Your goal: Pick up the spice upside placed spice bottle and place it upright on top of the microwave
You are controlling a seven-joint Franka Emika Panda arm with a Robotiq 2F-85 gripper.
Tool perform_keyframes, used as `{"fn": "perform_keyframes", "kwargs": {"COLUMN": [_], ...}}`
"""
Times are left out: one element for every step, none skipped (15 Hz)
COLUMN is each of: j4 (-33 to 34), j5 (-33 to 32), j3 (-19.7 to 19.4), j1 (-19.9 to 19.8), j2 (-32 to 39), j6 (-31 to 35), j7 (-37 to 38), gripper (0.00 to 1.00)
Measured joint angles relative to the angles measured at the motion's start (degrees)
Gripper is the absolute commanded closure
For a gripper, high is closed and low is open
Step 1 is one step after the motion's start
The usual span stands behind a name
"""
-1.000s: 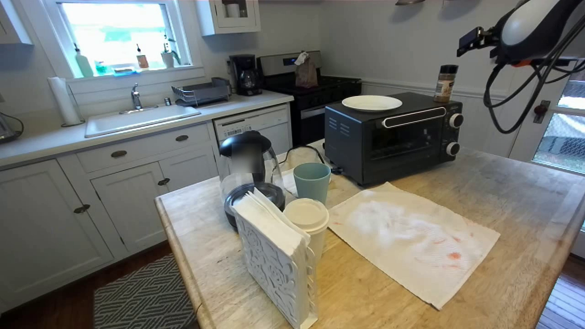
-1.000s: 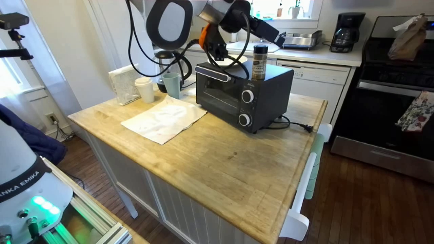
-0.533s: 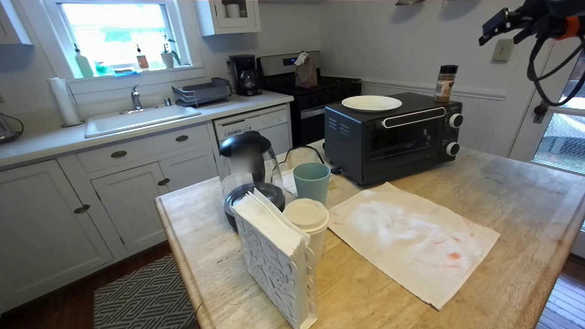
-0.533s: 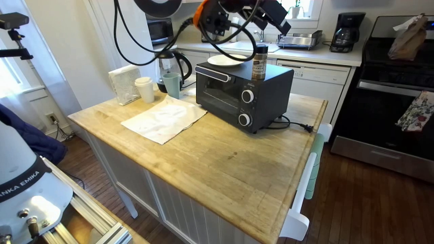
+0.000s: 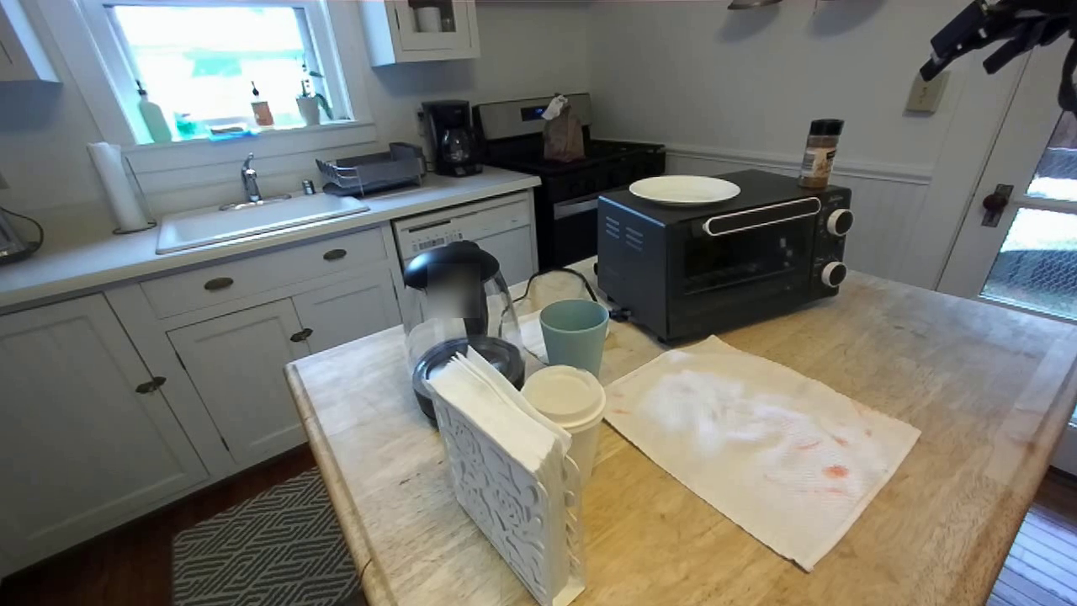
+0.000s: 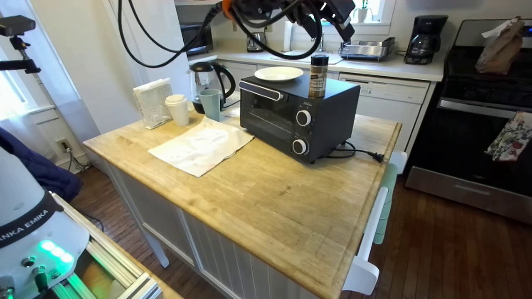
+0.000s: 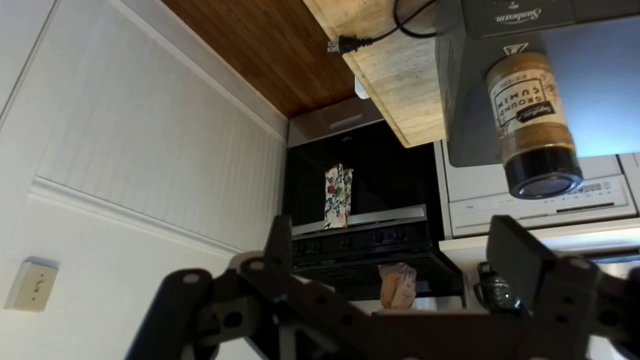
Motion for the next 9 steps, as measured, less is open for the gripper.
{"fn": "perform_keyframes", "kwargs": {"j4": [0.0, 0.0, 0.0, 0.0, 0.0, 0.0, 0.0, 0.0, 0.0], "j5": [0.3, 0.5, 0.7, 0.8, 1.0, 1.5, 2.0, 2.2, 2.2], "j3": [-0.8, -1.6, -2.2, -2.8, -3.4, -4.0, -4.6, -4.9, -5.0], "j1": [0.6, 1.0, 1.3, 1.5, 1.7, 2.1, 2.5, 2.7, 2.8], "j2": [-0.8, -1.6, -2.2, -2.8, -3.4, -3.8, -4.3, -4.6, -4.7], "j6": [-1.8, -3.4, -4.8, -6.0, -7.1, -8.0, -8.5, -8.9, -9.1], "j7": [-1.3, -2.5, -3.5, -4.4, -5.3, -6.2, -7.0, -7.4, -7.5], "gripper": [0.0, 0.0, 0.0, 0.0, 0.0, 0.0, 0.0, 0.0, 0.0]}}
